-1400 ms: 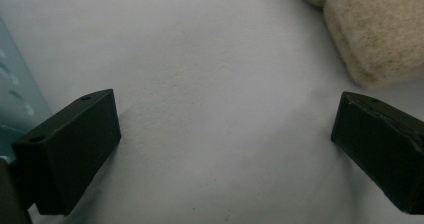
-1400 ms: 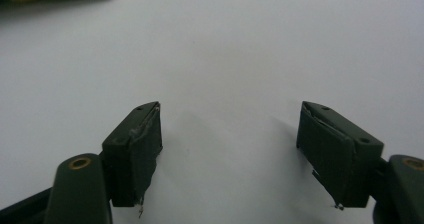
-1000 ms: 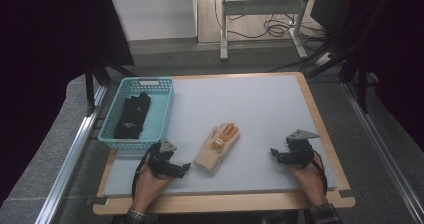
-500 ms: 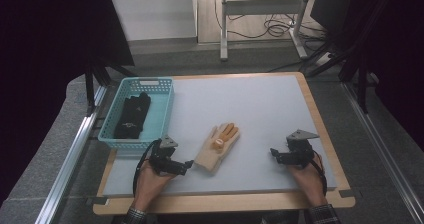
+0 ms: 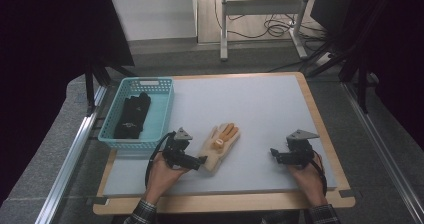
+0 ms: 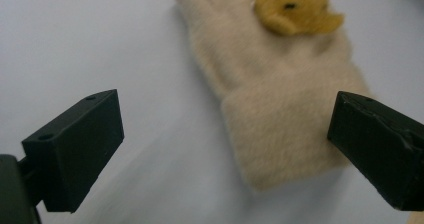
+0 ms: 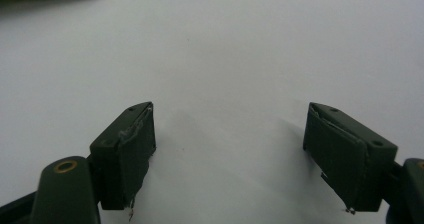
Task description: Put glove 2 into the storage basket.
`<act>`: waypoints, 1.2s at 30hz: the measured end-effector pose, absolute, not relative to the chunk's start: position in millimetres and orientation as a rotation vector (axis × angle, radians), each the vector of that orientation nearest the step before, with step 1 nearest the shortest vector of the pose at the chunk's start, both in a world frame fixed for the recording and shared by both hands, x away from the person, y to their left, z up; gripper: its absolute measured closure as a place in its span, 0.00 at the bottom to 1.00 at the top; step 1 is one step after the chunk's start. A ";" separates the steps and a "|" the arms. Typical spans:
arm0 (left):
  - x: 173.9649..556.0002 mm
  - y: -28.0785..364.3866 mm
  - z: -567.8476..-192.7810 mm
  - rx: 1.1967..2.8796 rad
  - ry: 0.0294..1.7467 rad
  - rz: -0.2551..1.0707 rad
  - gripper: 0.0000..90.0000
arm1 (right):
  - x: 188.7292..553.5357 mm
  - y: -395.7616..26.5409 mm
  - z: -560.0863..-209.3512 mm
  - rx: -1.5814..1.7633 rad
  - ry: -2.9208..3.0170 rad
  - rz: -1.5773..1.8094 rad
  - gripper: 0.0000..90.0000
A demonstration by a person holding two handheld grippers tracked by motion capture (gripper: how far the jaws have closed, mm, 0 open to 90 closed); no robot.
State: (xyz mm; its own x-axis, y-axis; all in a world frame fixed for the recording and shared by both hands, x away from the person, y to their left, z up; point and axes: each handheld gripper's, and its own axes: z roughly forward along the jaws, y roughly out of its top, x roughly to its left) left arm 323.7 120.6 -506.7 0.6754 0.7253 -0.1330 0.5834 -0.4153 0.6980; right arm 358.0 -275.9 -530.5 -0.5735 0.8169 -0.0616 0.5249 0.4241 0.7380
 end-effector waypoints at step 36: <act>351.9 38.8 -520.5 2.365 1.005 0.262 0.41 | 358.1 -275.9 -530.6 1.142 2.270 0.963 0.23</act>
